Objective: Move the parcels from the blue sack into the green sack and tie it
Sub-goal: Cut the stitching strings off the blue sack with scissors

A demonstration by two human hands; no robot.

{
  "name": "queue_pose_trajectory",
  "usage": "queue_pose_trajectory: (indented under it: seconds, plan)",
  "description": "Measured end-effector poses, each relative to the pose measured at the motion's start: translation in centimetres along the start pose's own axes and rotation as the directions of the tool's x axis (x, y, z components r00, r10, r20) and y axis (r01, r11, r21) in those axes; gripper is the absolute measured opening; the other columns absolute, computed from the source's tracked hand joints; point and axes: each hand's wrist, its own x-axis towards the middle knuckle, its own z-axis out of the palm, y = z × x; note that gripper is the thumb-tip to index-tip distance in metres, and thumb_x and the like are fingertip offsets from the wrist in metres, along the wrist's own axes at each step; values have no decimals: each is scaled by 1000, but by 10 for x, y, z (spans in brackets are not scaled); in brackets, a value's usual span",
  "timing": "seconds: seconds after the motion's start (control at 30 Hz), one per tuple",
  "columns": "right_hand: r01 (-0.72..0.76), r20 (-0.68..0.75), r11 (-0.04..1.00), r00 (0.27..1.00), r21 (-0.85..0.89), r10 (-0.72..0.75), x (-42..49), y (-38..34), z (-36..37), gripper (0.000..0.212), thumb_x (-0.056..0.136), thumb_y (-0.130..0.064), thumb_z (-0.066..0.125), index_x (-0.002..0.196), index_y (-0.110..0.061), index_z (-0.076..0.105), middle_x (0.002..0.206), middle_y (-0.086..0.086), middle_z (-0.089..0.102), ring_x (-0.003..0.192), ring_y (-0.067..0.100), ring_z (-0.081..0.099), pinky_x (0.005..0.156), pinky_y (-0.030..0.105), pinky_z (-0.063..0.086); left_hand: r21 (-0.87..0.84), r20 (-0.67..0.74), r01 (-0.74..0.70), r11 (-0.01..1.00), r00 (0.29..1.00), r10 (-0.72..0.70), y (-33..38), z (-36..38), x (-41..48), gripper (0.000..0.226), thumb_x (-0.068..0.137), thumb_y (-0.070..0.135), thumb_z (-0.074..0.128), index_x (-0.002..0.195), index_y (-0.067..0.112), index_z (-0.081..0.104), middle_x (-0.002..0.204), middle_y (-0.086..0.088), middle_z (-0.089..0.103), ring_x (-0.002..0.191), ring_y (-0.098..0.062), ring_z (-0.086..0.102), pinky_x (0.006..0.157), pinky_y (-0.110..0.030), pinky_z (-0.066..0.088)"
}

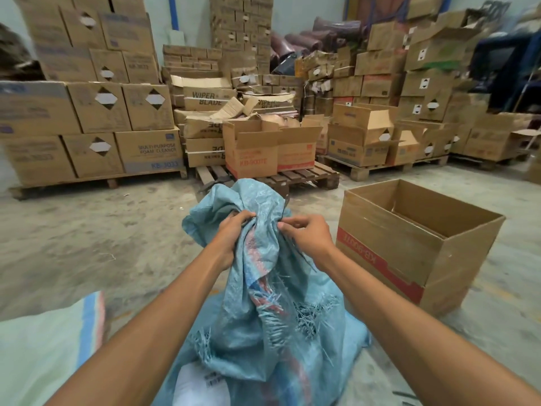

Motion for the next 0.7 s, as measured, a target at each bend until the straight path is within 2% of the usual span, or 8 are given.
queue_pose_trajectory:
  seconds: [0.13,0.23,0.33,0.4,0.5,0.57,0.63,0.7]
  plan:
    - [-110,47,983,993,147,104,-4,0,-6,12,80,-18,84,91,-15,81,90,3,78,80,13,66,72,27,52,67,21,-28,997,999,26,5,1,-7,54,78,34,78,123,5,64,100,-12,75,81,-25,73,65,-31,57]
    - [-68,-86,988,993,135,80,-13,6,-7,8,83,-21,83,89,-16,82,85,-3,78,83,11,72,77,27,56,217,-47,-72,973,995,85,16,10,-7,57,69,40,86,114,13,65,102,-6,76,86,-22,75,72,-34,61]
    - [-51,-270,996,960,74,69,-34,18,-8,8,87,-25,78,85,-18,79,78,-5,75,73,11,67,75,32,57,155,-127,-60,986,989,80,23,13,0,50,70,30,87,109,13,62,104,-10,74,88,-27,74,81,-46,60]
    - [-40,-296,999,955,-32,28,-57,27,-12,10,89,-27,74,85,-19,78,77,-7,72,68,9,62,72,30,53,114,-176,-63,991,981,83,26,11,5,42,73,26,85,105,13,62,105,-11,73,90,-29,73,83,-48,60]
    - [4,-190,977,981,-213,-46,-95,53,-18,10,90,-26,71,85,-18,75,79,-7,70,67,7,60,66,25,42,129,-217,-78,989,971,105,33,8,9,48,71,31,85,110,14,62,104,-8,74,88,-27,73,82,-48,60]
    - [35,-49,936,997,-350,-55,-131,82,-22,10,89,-25,69,80,-21,70,74,-11,66,65,5,59,61,22,41,136,-231,-45,990,970,76,24,4,7,58,66,34,86,114,16,59,104,-8,73,87,-27,74,79,-48,60]
    - [-35,115,891,989,-454,97,-173,124,-20,13,88,-23,69,75,-23,65,69,-10,65,66,7,61,63,24,46,148,-231,37,988,973,-2,3,-5,13,73,56,39,87,119,17,59,105,-7,73,85,-27,74,75,-48,61]
    - [-83,263,851,931,-519,252,-198,152,-20,16,85,-20,66,69,-21,62,64,-6,65,68,14,63,66,27,48,158,-237,56,986,971,-17,-1,-19,33,90,42,44,88,124,19,59,105,-6,74,83,-26,75,72,-49,61]
